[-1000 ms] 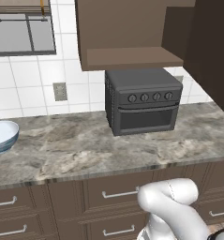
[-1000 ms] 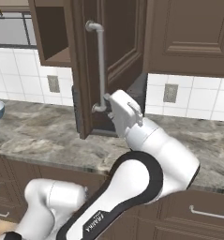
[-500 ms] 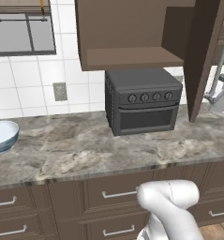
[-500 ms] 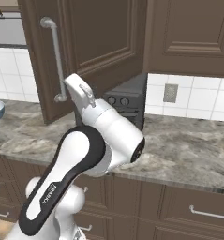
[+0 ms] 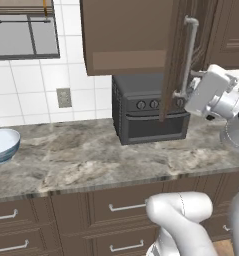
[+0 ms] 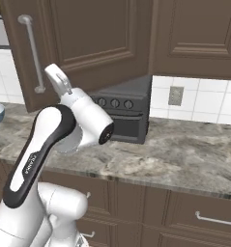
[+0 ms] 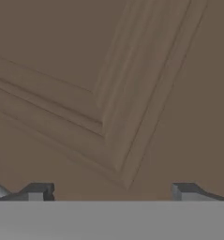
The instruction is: Open the cabinet and move the ladle to the pot. Then close the cabinet.
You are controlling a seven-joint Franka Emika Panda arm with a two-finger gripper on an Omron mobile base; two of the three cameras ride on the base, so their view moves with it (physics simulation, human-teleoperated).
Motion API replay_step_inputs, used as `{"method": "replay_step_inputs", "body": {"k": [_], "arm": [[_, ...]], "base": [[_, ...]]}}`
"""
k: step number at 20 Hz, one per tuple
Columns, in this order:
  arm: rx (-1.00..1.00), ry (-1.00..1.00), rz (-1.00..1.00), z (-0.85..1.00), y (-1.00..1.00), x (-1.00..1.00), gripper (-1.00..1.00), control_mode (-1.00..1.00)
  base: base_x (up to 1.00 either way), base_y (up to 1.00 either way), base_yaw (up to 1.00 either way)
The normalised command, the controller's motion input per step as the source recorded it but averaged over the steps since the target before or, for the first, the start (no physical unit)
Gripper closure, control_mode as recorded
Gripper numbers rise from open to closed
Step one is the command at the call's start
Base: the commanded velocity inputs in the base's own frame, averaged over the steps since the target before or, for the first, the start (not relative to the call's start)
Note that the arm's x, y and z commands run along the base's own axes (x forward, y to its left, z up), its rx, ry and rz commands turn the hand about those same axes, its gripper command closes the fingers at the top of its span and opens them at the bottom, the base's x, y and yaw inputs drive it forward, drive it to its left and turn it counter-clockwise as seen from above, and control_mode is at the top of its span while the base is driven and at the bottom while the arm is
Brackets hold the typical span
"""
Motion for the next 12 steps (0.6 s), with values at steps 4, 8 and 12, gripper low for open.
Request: {"method": "replay_step_inputs", "body": {"k": [4,8,12], "arm": [[0.0,0.0,0.0,0.0,0.44,0.67,-1.0,-1.0],[0.0,0.0,-0.04,0.0,0.42,0.67,-1.0,-1.0],[-0.01,0.0,-0.09,0.05,0.4,0.46,-1.0,-1.0]], "base": [[0.0,0.0,0.0],[0.0,0.0,0.0],[0.0,0.0,0.0]]}}
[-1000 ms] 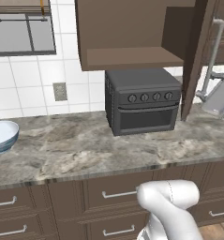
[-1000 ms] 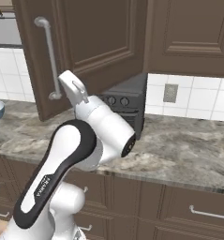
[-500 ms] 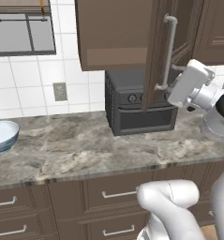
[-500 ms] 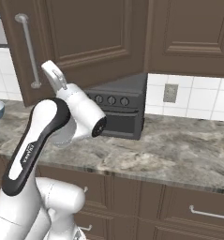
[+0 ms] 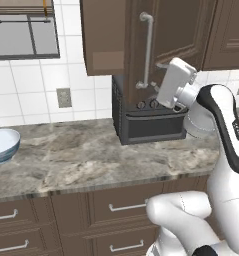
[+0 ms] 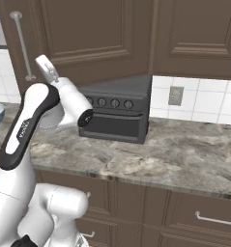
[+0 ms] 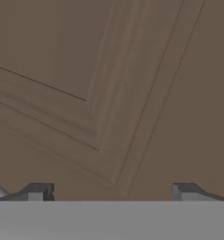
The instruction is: Open the cabinet and move the ladle to the pot. Then close the cabinet.
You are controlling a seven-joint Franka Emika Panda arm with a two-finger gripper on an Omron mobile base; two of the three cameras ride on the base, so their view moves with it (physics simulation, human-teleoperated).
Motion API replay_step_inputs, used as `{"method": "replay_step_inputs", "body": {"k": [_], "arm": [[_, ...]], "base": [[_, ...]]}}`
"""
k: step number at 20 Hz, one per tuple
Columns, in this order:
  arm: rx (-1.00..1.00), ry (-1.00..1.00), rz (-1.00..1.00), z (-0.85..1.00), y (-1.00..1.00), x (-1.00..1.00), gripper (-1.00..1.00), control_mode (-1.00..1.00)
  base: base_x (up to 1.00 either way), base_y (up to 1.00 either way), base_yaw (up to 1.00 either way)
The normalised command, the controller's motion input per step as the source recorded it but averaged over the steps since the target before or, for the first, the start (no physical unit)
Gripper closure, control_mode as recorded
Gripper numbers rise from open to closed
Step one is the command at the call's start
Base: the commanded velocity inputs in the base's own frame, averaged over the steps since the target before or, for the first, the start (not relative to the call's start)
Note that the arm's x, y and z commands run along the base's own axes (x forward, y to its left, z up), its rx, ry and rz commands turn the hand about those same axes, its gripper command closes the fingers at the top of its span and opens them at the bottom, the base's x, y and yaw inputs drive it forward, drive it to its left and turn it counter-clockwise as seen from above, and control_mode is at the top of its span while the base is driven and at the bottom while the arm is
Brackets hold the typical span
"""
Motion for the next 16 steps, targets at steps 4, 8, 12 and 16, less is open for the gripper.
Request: {"method": "replay_step_inputs", "body": {"k": [4,8,12,16], "arm": [[-0.01,0.02,-0.12,0.14,0.42,0.39,-1.0,-1.0],[-0.01,0.04,-0.15,0.2,0.42,0.38,-1.0,-1.0],[-0.03,0.06,-0.19,0.23,0.42,0.41,-1.0,-1.0],[-0.03,0.11,-0.18,0.24,0.23,0.26,-1.0,-1.0]], "base": [[0.0,0.0,0.0],[0.0,0.0,0.0],[0.0,0.0,0.0],[0.0,0.0,0.0]]}}
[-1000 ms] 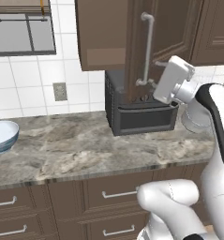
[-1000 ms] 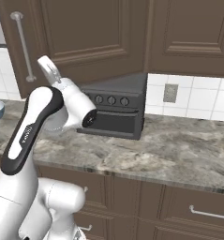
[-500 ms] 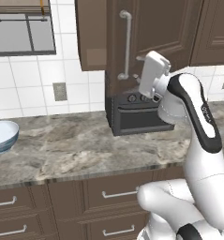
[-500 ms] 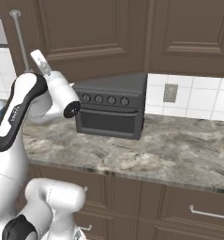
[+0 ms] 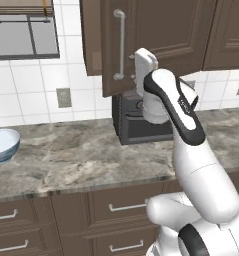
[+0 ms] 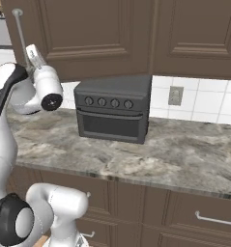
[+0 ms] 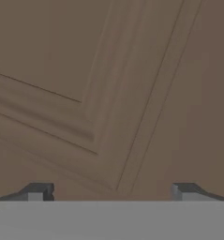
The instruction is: Open the cabinet and move the ladle to the pot. Then close the cabinet.
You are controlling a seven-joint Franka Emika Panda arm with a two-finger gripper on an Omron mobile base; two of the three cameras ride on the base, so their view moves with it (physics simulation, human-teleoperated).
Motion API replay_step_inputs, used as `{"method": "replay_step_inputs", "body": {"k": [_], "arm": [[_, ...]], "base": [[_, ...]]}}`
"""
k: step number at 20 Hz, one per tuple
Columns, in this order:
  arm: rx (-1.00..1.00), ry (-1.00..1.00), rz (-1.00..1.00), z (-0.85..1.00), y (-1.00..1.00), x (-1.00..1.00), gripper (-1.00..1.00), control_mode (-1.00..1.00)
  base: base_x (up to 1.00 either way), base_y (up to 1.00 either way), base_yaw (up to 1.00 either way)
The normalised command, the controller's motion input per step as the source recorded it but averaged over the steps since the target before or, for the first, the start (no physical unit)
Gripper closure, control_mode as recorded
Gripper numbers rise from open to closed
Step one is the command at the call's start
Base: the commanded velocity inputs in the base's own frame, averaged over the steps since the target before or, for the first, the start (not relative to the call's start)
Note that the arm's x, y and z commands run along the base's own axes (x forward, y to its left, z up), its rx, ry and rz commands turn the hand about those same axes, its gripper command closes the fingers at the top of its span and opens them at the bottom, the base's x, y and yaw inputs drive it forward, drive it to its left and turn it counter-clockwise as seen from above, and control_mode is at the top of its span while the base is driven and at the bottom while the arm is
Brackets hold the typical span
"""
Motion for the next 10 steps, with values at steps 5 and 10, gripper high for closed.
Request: {"method": "replay_step_inputs", "body": {"k": [5,10], "arm": [[-0.02,0.15,-0.18,0.21,0.18,0.3,-1.0,-1.0],[0.0,0.19,-0.17,0.18,0.19,0.59,-1.0,-1.0]], "base": [[0.0,0.0,0.0],[0.0,0.0,0.0]]}}
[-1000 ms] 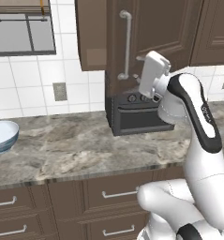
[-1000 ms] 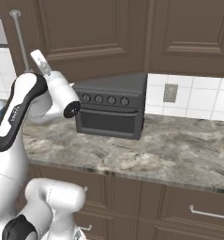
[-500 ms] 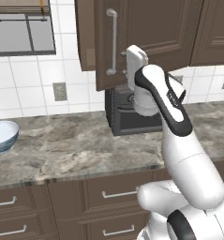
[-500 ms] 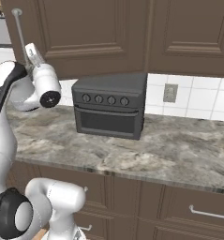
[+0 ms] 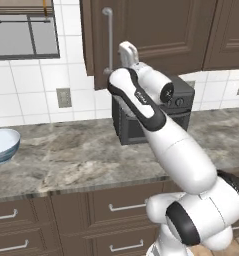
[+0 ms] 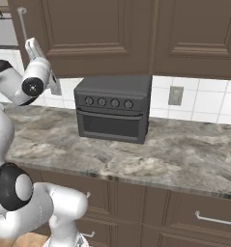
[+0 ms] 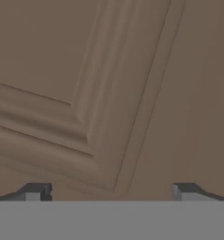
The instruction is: Open the cabinet and move the ladle to the pot. Then close the cabinet.
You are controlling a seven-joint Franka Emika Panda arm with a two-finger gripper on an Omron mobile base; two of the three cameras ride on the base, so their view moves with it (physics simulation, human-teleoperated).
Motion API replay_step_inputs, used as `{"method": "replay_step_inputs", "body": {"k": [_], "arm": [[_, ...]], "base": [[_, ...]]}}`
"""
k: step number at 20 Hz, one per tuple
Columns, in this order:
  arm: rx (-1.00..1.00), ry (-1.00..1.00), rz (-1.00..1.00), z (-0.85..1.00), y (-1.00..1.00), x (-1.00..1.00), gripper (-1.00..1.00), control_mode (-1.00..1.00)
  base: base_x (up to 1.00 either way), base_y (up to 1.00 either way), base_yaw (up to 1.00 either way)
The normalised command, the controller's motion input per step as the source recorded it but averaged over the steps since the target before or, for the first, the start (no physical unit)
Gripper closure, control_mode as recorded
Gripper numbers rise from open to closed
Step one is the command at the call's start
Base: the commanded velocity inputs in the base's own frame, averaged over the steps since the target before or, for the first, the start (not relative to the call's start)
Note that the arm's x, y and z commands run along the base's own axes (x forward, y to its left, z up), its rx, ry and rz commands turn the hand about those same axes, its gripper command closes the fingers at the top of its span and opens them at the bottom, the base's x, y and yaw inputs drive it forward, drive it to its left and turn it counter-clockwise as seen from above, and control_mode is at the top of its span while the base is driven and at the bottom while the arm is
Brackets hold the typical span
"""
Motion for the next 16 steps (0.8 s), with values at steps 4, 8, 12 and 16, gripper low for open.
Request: {"method": "replay_step_inputs", "body": {"k": [4,8,12,16], "arm": [[0.0,0.24,-0.14,0.2,0.03,0.5,-1.0,-1.0],[0.0,0.26,-0.13,0.17,0.0,0.42,-1.0,-1.0],[0.0,0.28,-0.14,0.16,0.0,0.55,-1.0,-1.0],[0.0,0.28,-0.14,0.21,0.01,0.6,-1.0,-1.0]], "base": [[0.0,0.0,0.0],[0.0,0.0,0.0],[0.0,0.0,0.0],[0.0,0.0,0.0]]}}
